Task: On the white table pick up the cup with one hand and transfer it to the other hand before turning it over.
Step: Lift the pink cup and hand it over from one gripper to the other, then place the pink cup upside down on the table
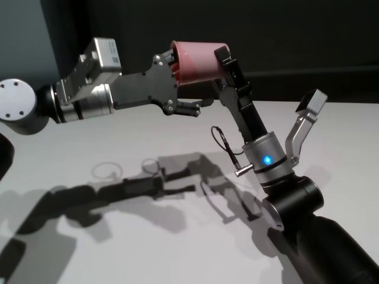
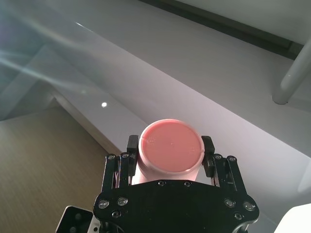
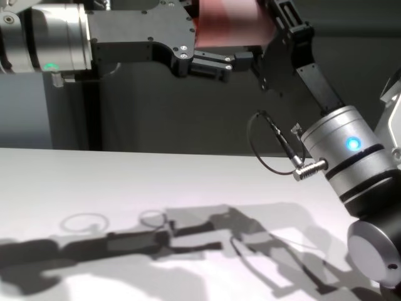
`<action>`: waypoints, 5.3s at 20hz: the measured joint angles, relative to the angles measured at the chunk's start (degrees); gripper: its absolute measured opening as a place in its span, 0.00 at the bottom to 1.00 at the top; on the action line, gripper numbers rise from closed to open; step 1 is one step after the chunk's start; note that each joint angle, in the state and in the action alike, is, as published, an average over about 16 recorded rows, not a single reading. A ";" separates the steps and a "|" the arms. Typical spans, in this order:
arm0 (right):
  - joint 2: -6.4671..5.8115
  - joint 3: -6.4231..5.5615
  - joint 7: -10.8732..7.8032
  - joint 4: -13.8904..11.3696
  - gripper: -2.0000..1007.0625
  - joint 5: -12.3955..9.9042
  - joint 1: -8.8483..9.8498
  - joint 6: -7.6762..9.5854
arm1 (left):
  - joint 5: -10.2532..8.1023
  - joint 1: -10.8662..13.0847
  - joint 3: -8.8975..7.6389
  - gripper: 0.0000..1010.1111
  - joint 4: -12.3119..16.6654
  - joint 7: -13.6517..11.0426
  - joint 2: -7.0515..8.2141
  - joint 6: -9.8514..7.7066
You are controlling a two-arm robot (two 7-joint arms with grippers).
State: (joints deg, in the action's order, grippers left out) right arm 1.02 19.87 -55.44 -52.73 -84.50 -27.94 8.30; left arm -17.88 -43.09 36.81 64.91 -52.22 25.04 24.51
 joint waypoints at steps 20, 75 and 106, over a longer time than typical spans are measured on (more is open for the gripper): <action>-3.75 0.37 1.35 -5.07 0.74 -3.35 2.24 -1.75 | 0.01 0.00 0.00 0.99 -0.04 0.01 0.01 -0.06; -8.65 -0.87 2.83 -8.96 0.74 -7.65 5.50 -5.35 | 2.98 17.26 -14.71 0.99 15.76 30.82 6.43 -22.93; -8.60 -0.87 2.82 -8.92 0.74 -7.58 5.44 -5.26 | 3.62 36.74 -23.34 0.99 25.89 43.33 -0.06 -24.11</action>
State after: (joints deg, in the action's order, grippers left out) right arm -7.58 19.00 -52.63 -61.64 -92.08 -22.50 3.05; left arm -14.25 -6.35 13.47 90.80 -8.89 24.98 0.40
